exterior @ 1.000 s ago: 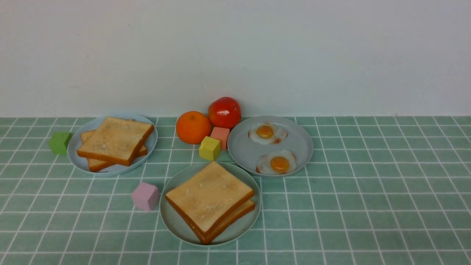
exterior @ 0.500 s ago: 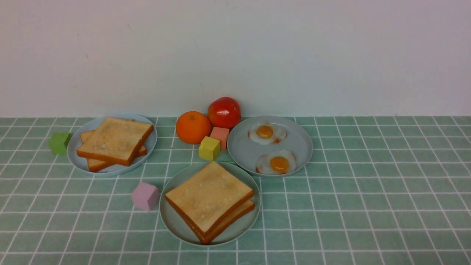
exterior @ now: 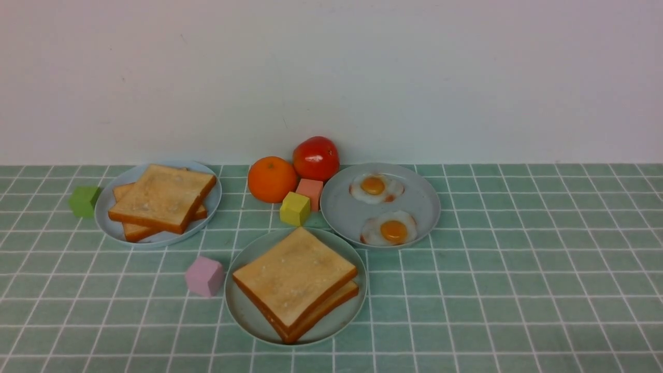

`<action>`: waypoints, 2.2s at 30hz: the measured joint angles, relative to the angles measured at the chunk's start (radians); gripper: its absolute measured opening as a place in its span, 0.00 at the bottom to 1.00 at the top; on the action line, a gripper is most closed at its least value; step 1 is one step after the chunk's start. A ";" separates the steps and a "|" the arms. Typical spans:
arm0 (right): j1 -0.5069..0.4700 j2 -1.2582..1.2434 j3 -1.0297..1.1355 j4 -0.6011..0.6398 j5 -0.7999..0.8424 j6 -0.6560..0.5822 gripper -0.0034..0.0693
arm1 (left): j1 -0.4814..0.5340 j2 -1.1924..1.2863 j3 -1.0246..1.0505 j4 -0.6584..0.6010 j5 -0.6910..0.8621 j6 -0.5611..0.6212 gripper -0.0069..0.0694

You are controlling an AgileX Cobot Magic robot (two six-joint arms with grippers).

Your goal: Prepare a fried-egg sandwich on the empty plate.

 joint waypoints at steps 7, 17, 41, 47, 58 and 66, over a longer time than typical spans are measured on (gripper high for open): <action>0.000 0.000 0.000 0.000 0.000 0.000 0.03 | 0.000 0.000 0.000 0.000 0.000 0.000 0.09; 0.000 0.000 -0.001 0.000 0.004 -0.001 0.04 | 0.000 0.000 0.000 0.000 0.001 0.000 0.11; 0.000 0.000 -0.001 0.000 0.005 -0.002 0.06 | 0.666 -0.088 0.059 0.099 0.048 -0.120 0.07; 0.000 -0.001 -0.001 0.000 0.007 -0.002 0.07 | 0.716 -0.088 0.119 0.085 0.166 -0.127 0.07; 0.001 -0.001 -0.001 0.000 0.007 -0.002 0.07 | 0.715 -0.088 0.119 0.084 0.168 -0.129 0.07; 0.001 -0.001 -0.001 0.000 0.007 -0.002 0.09 | 0.715 -0.088 0.119 0.084 0.168 -0.130 0.07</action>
